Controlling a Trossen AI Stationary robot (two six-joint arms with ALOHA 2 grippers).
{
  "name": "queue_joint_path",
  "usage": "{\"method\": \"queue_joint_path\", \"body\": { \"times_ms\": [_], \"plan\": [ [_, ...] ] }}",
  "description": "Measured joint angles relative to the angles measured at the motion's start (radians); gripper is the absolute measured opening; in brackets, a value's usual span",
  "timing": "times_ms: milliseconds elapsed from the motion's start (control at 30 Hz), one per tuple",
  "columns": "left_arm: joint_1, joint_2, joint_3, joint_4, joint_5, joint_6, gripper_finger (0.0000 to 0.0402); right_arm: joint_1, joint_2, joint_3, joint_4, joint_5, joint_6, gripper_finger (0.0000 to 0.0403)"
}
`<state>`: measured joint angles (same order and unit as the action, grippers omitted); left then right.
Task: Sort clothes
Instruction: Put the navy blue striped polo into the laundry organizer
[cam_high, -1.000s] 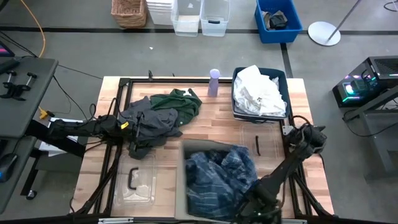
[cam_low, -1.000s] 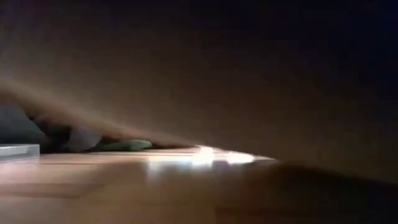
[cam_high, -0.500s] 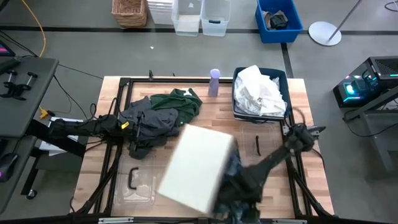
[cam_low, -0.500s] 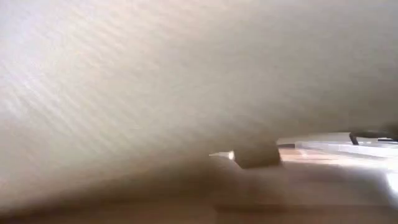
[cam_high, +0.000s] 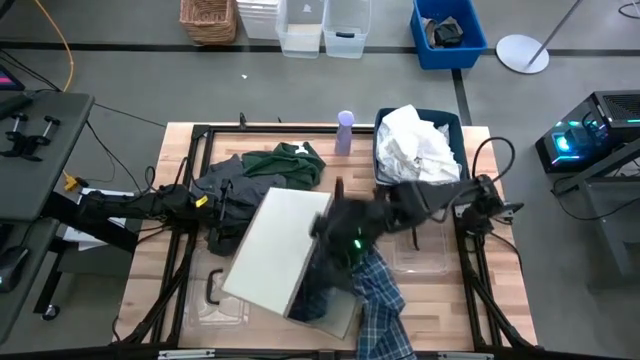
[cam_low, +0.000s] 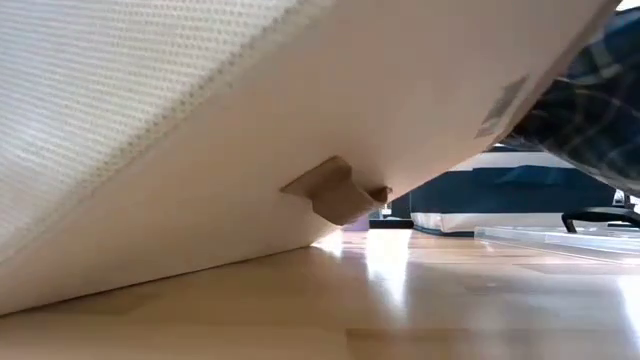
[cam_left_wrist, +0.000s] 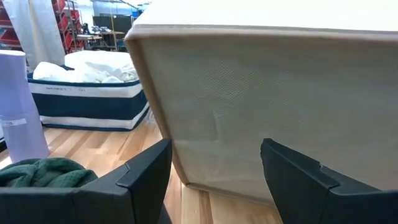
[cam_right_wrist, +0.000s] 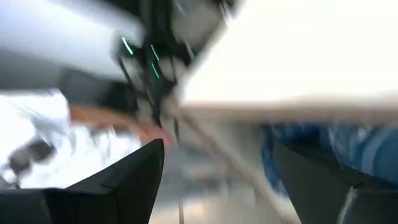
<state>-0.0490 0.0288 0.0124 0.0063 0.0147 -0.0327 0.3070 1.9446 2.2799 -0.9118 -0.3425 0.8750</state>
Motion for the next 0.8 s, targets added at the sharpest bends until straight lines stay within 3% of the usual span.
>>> {"method": "queue_joint_path", "body": {
  "times_ms": [67,233,400,600,800],
  "plan": [
    [0.000,0.000,0.000,0.000,0.000,0.000,0.0235,-0.035,0.000,0.000,0.093,0.032,-0.037,0.0298],
    [0.000,0.000,0.000,0.000,-0.002,0.000,0.0235,-0.092,0.016,0.000,0.237,0.226,-0.202,0.0298],
    [0.000,0.001,0.000,0.000,-0.001,0.000,0.0235,-0.128,0.105,0.000,0.421,0.207,-0.224,0.0298],
    [-0.001,0.003,0.000,-0.001,0.005,0.012,0.0235,-0.111,0.206,0.007,0.413,0.061,-0.165,0.0298],
    [0.000,0.008,0.000,-0.003,-0.005,0.123,0.0235,-0.075,0.261,0.009,0.361,0.104,-0.095,0.0298]
  ]
}}
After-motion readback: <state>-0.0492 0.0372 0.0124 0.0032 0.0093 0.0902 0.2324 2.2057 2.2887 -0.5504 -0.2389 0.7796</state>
